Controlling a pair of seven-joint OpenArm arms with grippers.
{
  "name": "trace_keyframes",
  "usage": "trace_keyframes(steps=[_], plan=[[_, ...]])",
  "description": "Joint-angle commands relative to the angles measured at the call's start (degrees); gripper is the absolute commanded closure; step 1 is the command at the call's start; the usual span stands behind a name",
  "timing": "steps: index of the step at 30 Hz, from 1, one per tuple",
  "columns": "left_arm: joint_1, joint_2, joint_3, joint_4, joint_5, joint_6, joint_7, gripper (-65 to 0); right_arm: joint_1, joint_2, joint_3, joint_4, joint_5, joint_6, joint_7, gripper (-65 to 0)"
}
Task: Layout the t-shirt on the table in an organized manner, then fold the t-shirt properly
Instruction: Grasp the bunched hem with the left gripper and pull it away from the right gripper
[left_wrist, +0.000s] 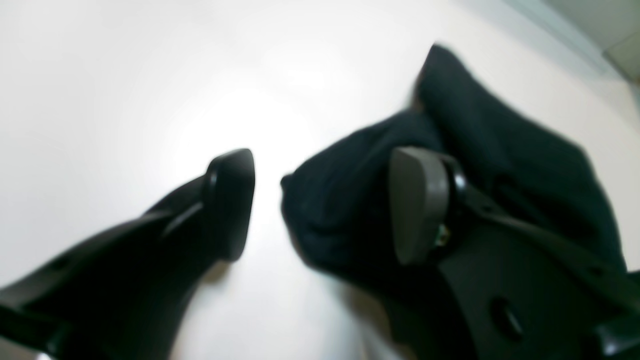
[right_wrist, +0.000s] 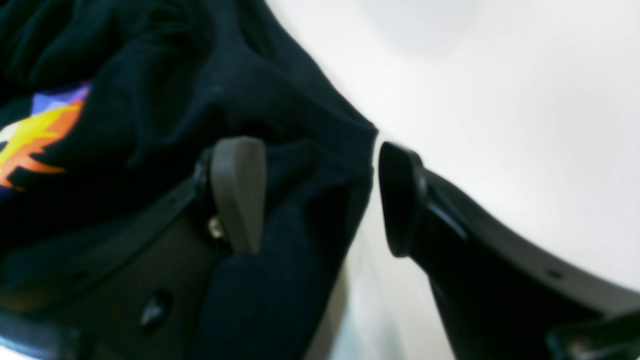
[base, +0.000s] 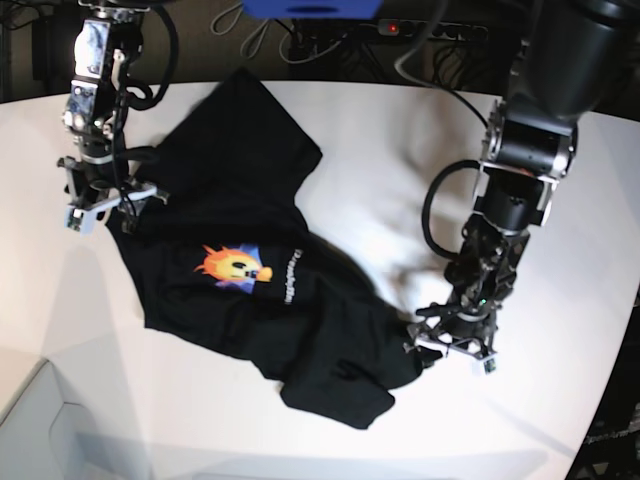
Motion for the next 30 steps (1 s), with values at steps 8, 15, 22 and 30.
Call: trace_keyframes(steps=[8,15,22,30], plan=[[0.35,-0.32,0.03,0.63,0.32,-0.70,-1.70,-41.2,0.96,0.70,0.16,0.81,0.07,0.10,1.35,-36.6],[0.17,1.35,0.12,0.36,0.40,-0.79,-1.61,-41.1,1.05,0.61,0.16,0.81,0.15,0.10,1.35,-36.6],[-0.09,3.20,0.12,0.19,4.54,-0.87,-1.52,-40.9,1.05,0.61,0.16,0.81,0.15,0.10,1.35,-36.6],[0.17,4.96,-0.24,0.10,10.43,-0.52,-1.52,-11.2,1.05,0.61,0.16,0.81,0.07,0.10,1.35,-36.6]])
